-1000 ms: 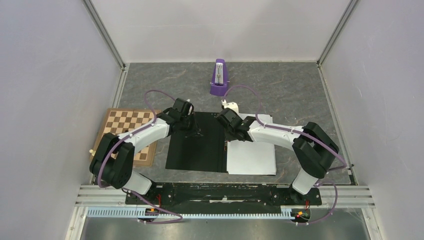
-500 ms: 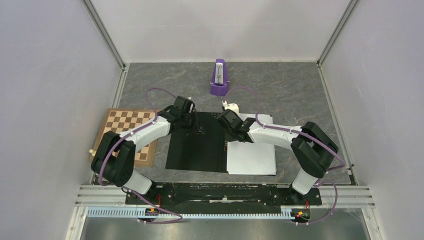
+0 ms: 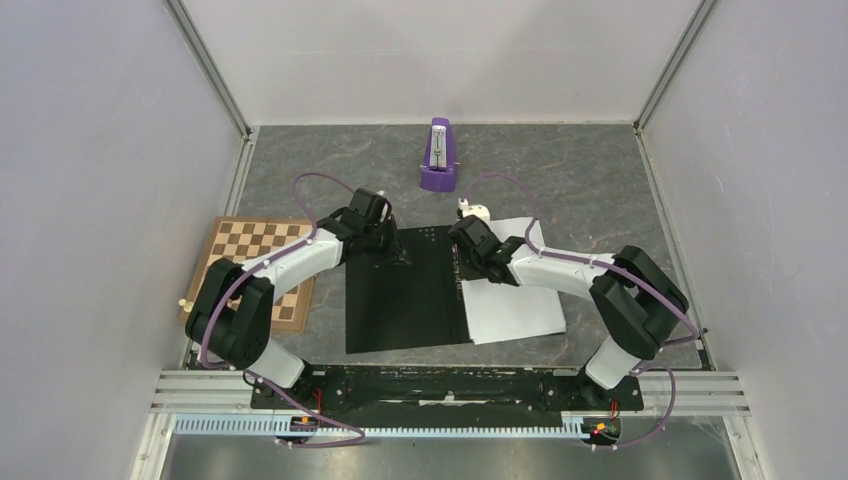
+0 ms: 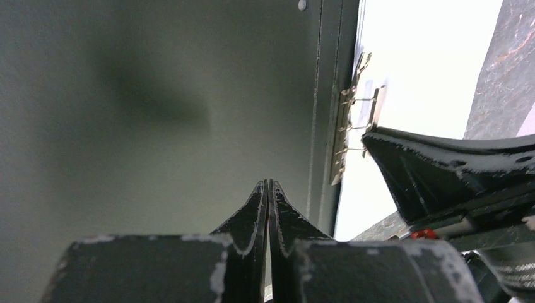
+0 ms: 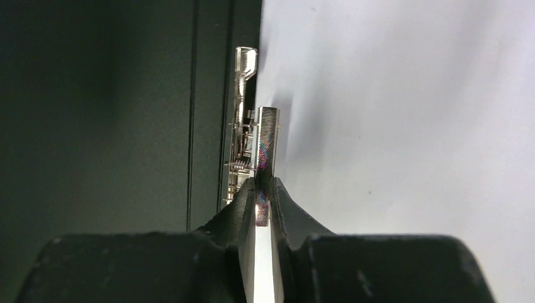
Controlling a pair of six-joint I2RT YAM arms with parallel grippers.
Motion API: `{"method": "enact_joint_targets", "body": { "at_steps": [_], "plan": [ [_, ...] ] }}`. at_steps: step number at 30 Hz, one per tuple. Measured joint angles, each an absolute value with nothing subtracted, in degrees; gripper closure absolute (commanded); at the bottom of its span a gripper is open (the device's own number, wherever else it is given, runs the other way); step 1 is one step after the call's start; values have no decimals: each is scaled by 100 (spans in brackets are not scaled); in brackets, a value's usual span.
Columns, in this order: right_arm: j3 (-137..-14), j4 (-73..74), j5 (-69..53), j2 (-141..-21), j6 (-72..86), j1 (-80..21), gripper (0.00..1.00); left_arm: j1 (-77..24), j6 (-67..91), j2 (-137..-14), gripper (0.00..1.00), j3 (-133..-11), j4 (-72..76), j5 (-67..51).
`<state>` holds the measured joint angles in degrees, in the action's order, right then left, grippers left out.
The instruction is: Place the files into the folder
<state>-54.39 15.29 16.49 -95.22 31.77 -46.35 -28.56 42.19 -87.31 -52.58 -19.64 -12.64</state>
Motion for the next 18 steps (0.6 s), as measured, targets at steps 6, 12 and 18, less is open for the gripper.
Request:
{"method": "enact_joint_targets", "body": {
  "at_steps": [6, 12, 18],
  "plan": [
    [-5192, 1304, 1389, -9327, 2838, -4134, 96, -2856, 4237, -8840, 98, -5288, -1955, -1271],
    [-5190, 1269, 1282, -9327, 2563, -4049, 97, -2856, 4515, -8947, 98, -5100, -1688, -1363],
    [-4921, 1116, 1170, -9120, 2541, -4049, 97, -2858, 5098, -8997, 98, -4390, -1337, -1345]
  ]
}}
